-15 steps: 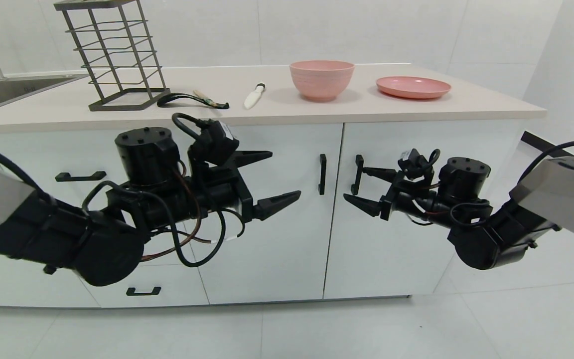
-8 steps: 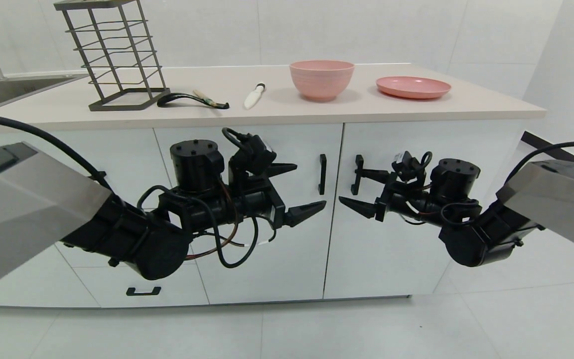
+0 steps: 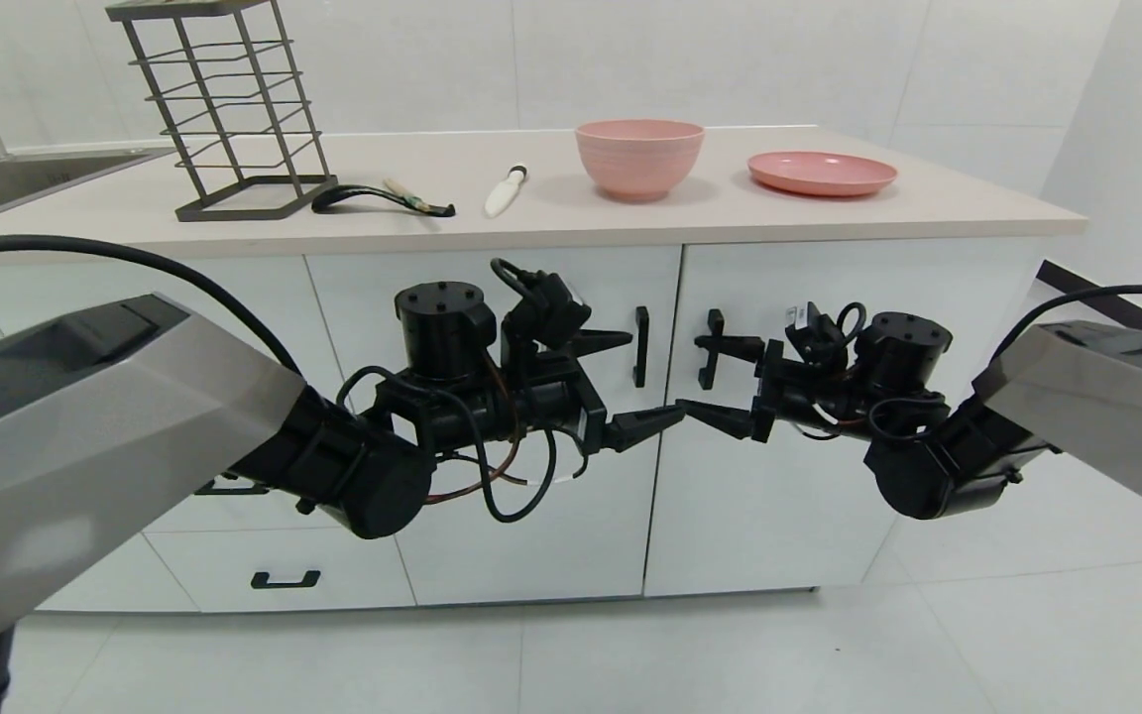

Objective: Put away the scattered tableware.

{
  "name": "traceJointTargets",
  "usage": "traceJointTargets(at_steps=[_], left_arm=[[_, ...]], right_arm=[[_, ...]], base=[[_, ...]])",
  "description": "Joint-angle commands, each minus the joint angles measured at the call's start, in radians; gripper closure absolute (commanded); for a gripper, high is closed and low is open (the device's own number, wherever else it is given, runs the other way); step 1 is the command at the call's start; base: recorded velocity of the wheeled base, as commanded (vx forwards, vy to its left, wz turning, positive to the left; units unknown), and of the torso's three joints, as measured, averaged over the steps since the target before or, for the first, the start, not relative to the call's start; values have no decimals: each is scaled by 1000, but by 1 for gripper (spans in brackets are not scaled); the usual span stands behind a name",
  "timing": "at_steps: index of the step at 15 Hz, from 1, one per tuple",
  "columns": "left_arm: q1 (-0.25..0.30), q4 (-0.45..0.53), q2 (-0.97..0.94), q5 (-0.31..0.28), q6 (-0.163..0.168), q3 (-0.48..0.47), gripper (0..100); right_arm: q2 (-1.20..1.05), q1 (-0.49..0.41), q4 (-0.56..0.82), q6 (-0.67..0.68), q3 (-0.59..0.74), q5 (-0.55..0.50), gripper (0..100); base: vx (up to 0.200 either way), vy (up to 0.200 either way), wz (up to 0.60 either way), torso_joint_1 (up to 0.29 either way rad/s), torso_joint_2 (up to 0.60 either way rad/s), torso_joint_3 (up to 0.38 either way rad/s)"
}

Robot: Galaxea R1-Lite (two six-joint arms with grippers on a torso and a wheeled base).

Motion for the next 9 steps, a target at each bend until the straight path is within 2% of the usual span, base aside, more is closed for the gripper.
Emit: traceJointTargets(at_steps=[1, 2, 5, 6, 9], left_arm=[[-1, 0, 23, -3, 0, -36, 0], [-1, -2, 27, -11, -3, -49, 0], [-14, -4, 27, -11, -68, -59, 0], [-15, -2, 30, -3, -78, -76, 0], [-37, -13, 59, 0, -78, -127, 0]], right_arm=[[1, -8, -23, -3, 12, 18, 0], [-1, -14, -44, -3, 23, 40, 0], [-56, -16, -112, -1, 163, 59, 0], [-75, -16, -129, -1, 216, 86, 0], [-153, -17, -146, -6, 356, 110, 0]], base=[[0, 0, 0, 0, 0, 0], [0, 0, 0, 0, 0, 0], [0, 0, 0, 0, 0, 0], [0, 0, 0, 0, 0, 0], [0, 0, 0, 0, 0, 0]])
